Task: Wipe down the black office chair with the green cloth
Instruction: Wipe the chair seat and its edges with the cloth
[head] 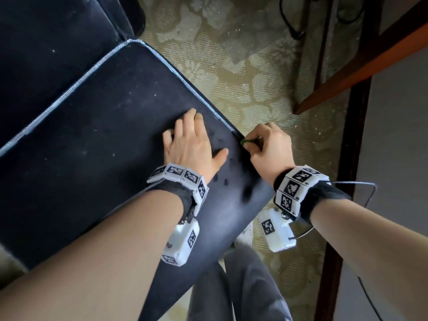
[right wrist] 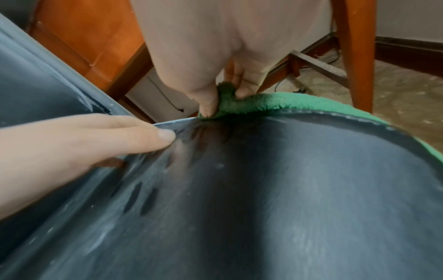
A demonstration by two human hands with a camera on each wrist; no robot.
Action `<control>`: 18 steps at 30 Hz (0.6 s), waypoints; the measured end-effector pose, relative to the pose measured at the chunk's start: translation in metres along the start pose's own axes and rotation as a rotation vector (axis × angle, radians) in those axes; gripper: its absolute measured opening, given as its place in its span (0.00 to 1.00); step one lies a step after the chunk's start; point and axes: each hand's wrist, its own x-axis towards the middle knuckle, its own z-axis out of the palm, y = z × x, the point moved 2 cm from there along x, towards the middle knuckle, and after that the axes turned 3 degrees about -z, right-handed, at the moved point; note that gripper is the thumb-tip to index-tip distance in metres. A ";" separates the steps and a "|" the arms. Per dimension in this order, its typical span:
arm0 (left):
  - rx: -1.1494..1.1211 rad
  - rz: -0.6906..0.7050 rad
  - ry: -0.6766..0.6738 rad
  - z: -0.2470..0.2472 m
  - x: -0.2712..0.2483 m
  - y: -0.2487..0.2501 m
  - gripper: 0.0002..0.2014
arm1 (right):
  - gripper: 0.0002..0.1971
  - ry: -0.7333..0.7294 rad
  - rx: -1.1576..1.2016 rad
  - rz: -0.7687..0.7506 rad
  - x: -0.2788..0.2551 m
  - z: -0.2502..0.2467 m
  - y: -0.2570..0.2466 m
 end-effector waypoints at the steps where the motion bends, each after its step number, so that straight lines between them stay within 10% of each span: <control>1: 0.028 -0.009 -0.003 0.003 0.000 0.002 0.49 | 0.04 -0.008 -0.005 -0.016 0.004 0.002 -0.001; 18: 0.169 -0.015 -0.011 0.012 0.001 0.004 0.53 | 0.02 -0.158 -0.060 -0.093 0.029 0.002 -0.014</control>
